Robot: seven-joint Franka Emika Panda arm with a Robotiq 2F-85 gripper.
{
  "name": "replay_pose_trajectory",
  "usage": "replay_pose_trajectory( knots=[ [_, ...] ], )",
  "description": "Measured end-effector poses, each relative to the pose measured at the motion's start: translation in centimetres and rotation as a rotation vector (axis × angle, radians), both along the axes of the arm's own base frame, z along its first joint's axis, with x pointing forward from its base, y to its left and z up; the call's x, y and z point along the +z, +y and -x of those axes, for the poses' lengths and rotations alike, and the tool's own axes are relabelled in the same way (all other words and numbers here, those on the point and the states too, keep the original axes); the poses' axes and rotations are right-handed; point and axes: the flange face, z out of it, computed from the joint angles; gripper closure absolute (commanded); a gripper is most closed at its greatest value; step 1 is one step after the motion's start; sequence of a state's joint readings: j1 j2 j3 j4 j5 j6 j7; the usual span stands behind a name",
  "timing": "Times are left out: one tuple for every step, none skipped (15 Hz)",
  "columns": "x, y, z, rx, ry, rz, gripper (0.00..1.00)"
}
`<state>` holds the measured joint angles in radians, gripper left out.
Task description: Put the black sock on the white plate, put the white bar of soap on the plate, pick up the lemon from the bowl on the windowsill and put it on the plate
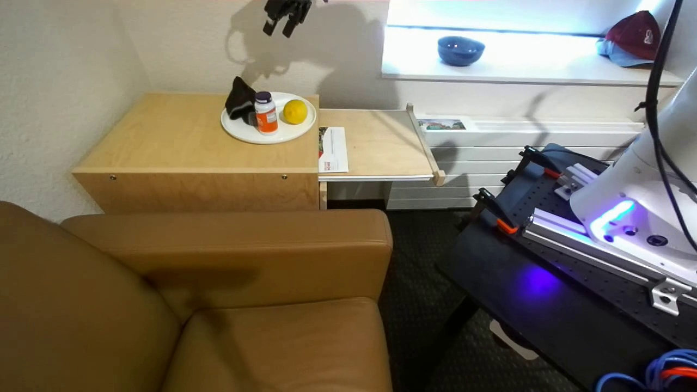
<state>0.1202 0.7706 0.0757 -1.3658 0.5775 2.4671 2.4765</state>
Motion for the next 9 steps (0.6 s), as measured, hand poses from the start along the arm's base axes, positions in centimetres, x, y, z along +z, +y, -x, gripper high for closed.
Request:
replay_pose_trajectory(
  knots=[
    [2.0, -0.6, 0.4, 0.014, -0.038, -0.046, 0.00],
    [3.9, -1.1, 1.1, 0.034, -0.078, -0.090, 0.00],
    [5.7, -1.5, 1.9, 0.060, -0.119, -0.127, 0.00],
    [7.4, -1.7, 2.9, 0.088, -0.160, -0.162, 0.00],
    [9.0, -1.8, 3.8, 0.123, -0.201, -0.191, 0.00],
    [10.4, -1.9, 4.9, 0.159, -0.242, -0.217, 0.00],
    [11.6, -1.9, 5.8, 0.195, -0.284, -0.238, 0.00],
    [12.8, -2.0, 6.8, 0.228, -0.327, -0.259, 0.00],
    [13.8, -1.9, 7.8, 0.251, -0.368, -0.292, 0.00]
  ],
)
